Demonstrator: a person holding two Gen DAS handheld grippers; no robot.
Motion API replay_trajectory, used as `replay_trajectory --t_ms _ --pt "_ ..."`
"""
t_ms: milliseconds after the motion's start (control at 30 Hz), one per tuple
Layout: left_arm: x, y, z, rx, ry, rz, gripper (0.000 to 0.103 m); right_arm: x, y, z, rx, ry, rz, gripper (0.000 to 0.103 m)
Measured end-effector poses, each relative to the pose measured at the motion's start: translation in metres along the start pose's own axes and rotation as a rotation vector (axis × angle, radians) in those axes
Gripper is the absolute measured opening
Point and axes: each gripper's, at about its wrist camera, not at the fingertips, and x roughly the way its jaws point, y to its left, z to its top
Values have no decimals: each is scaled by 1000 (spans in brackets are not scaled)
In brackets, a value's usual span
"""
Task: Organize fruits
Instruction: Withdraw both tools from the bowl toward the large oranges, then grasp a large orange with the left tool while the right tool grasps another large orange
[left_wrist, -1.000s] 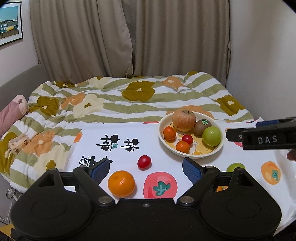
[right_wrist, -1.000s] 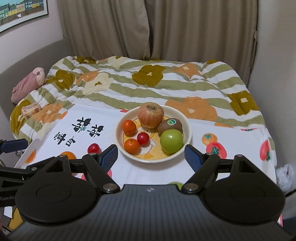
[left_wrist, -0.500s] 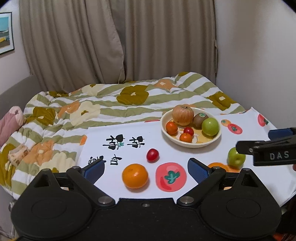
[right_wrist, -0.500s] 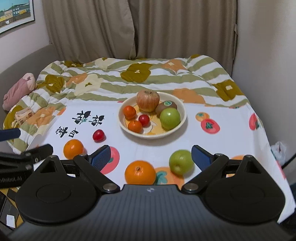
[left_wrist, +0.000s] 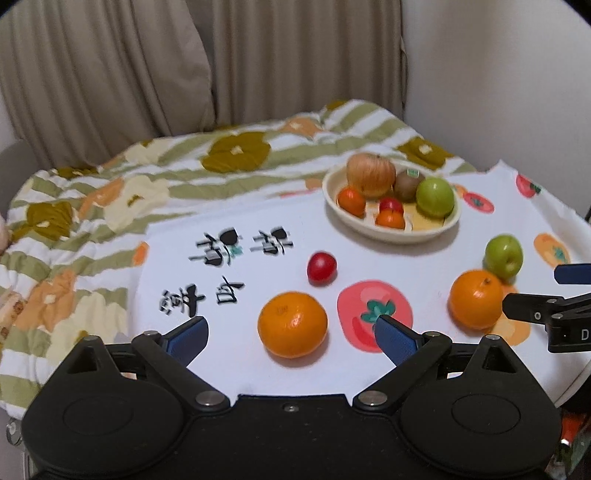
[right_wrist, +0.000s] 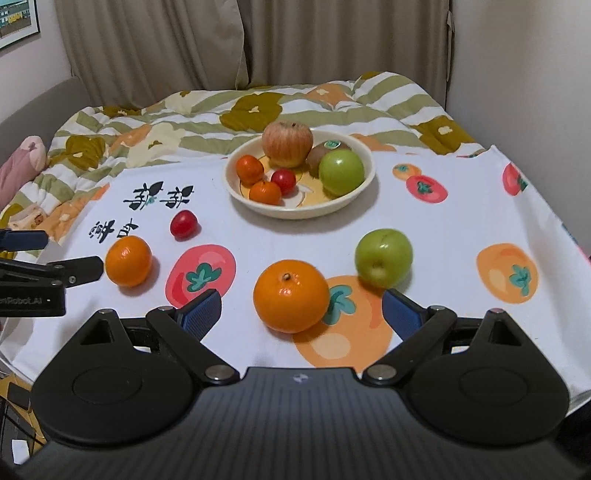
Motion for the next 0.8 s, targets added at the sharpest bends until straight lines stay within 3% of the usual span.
replay_trajectory --t_ms 333,500,800 --pt "50 12 -3 -13 49 -37 89 43 13 -12 -33 48 -5 103" --pt "66 17 -1 -57 77 -78 76 51 13 -12 -31 62 -1 103" --pt "79 27 -3 -167 111 -136 66 65 13 -8 -29 80 2 96"
